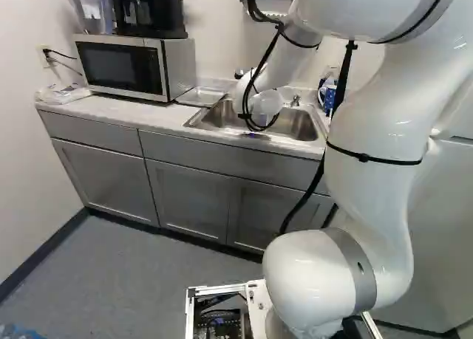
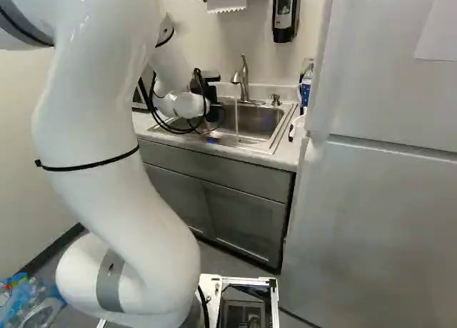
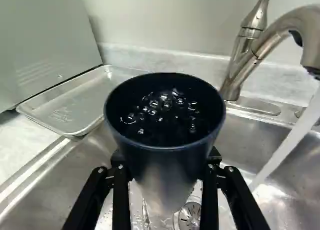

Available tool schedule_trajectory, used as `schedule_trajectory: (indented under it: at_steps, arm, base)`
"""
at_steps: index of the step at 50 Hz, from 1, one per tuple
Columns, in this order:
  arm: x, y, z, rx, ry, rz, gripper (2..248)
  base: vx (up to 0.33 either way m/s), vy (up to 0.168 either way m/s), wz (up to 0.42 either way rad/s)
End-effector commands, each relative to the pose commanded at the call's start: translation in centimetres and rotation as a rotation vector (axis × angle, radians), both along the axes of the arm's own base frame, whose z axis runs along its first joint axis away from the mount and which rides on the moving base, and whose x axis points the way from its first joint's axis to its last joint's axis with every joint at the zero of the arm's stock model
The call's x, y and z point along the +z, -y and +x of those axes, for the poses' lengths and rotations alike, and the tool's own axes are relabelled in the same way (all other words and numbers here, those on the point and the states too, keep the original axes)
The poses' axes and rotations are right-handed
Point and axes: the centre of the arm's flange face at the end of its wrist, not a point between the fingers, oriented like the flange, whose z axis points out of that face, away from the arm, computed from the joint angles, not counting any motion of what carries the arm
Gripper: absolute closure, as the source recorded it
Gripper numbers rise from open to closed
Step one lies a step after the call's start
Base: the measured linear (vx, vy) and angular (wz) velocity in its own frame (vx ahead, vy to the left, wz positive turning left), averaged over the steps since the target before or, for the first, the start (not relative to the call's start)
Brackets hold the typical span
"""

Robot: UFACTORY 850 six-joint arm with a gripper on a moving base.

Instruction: Rinse the cup and place it in the tray

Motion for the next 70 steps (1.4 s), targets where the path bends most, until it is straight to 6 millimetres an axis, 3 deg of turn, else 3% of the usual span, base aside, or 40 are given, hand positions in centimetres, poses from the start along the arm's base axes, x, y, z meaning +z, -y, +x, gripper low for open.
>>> schedule_trajectory:
  at_steps: [52, 70]
  arm:
    - [4.6, -7.7, 0.7, 0.135, -0.012, -0.002, 126]
    - [5.1, -8.4, 0.7, 0.147, -0.012, -0.002, 126]
  base:
    - [0.000, 0.000, 0.000]
    - [0.000, 0.000, 0.000]
